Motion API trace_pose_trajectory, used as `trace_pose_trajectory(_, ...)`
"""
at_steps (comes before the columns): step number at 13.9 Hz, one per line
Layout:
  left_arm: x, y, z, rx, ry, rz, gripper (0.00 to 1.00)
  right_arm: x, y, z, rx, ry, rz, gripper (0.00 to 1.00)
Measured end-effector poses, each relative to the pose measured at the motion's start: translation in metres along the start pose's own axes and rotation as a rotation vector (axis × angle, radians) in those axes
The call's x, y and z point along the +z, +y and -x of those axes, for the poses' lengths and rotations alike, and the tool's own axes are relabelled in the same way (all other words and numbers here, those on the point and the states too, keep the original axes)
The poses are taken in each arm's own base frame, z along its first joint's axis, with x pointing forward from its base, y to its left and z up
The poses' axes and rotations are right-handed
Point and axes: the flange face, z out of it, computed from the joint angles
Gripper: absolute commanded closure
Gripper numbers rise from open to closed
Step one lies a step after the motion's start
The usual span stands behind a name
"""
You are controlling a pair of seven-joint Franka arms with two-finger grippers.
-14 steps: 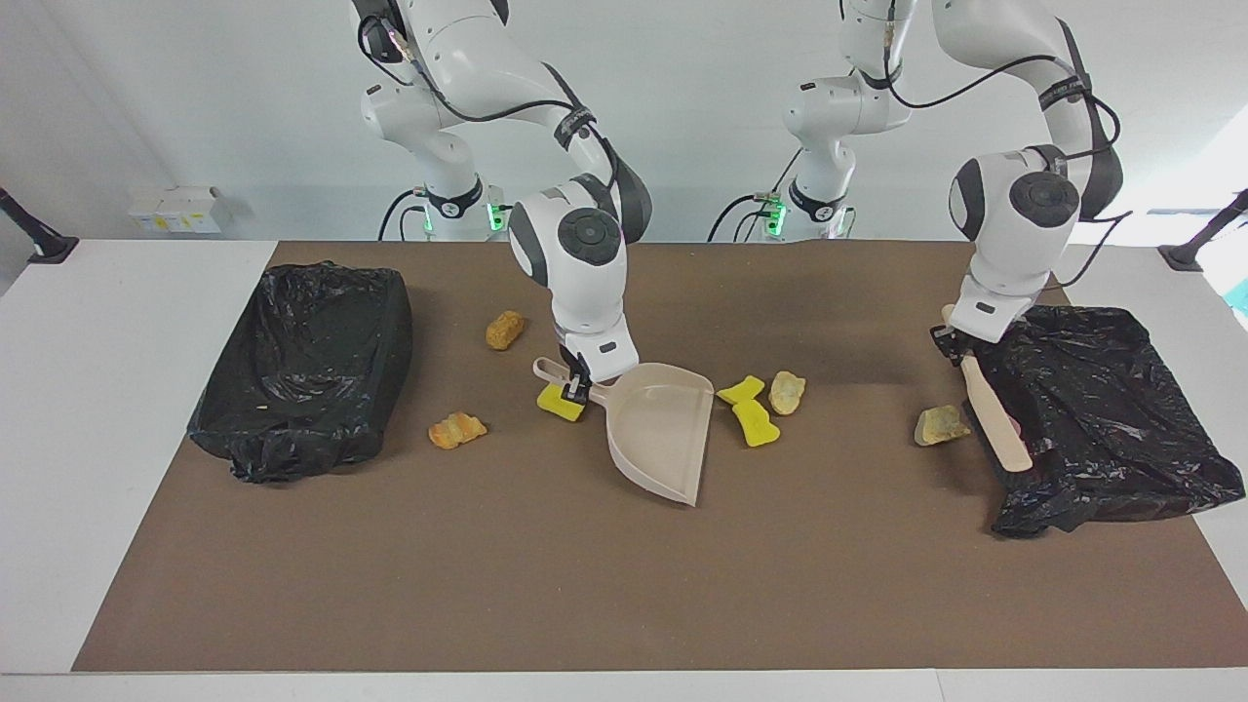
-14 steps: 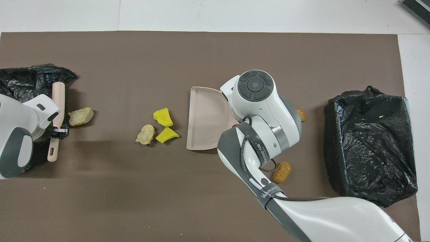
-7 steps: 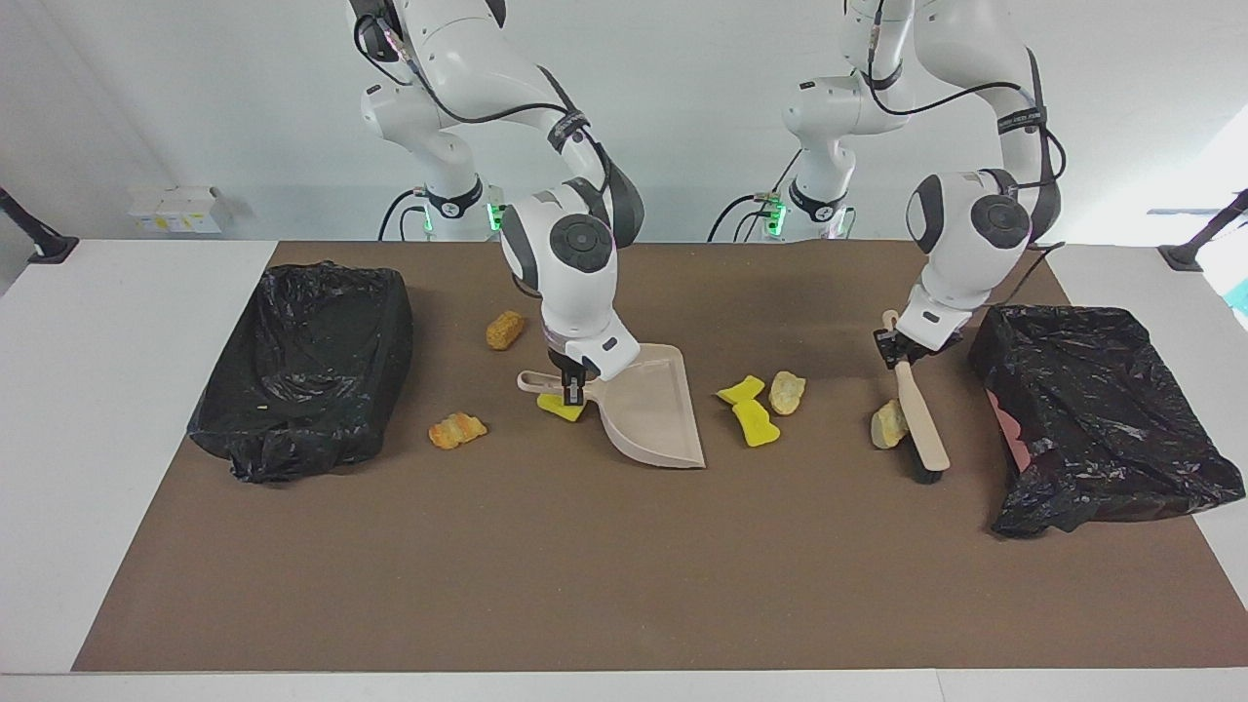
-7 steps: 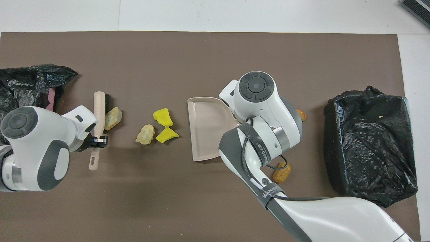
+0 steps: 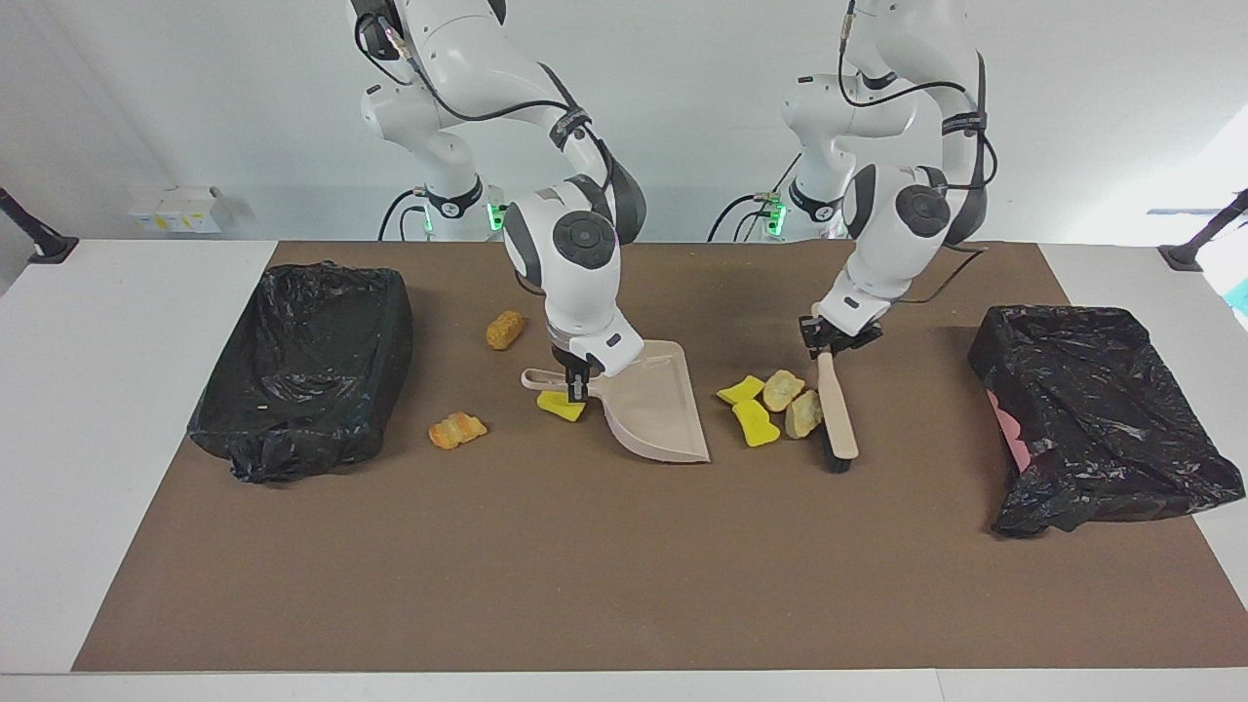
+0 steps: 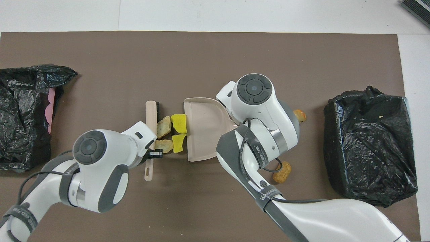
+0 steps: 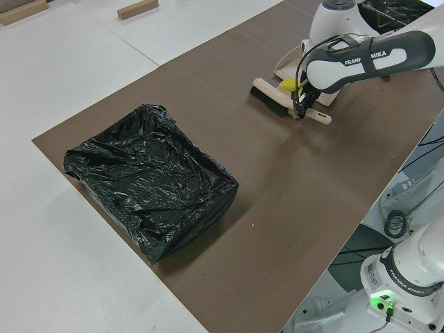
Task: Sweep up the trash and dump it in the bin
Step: 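Sweep the sponge and rock pieces into the dustpan with the left gripper's brush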
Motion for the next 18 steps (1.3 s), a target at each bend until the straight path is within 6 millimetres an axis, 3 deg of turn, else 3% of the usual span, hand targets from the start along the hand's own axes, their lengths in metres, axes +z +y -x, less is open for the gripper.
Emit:
trace_pose_trajectory(4,0.005,0.065,0.028,0.012,-0.004,0.109,1.0,0.002,0.0,0.001,0.009,-0.001,-0.002,1.0)
trace_pose_trajectory(7,-0.003,0.095,0.035,-0.001,0.026,0.19,1.0,0.002,-0.001,0.0,0.008,0.001,-0.001,1.0)
trace_pose_trajectory(9,-0.017,0.103,0.028,-0.031,0.047,0.22,1.0,0.001,-0.001,-0.001,0.01,0.003,0.0,1.0)
trace_pose_trajectory(11,-0.037,0.1,0.016,-0.113,0.071,0.246,1.0,0.001,-0.001,-0.001,0.01,0.003,0.0,1.0)
trace_pose_trajectory(13,-0.043,0.09,0.016,-0.184,0.023,0.237,1.0,0.001,-0.001,-0.001,0.011,0.004,0.0,1.0)
trace_pose_trajectory(18,-0.048,0.034,0.024,-0.295,-0.125,0.074,1.0,0.001,0.0,-0.001,0.011,0.009,0.01,1.0)
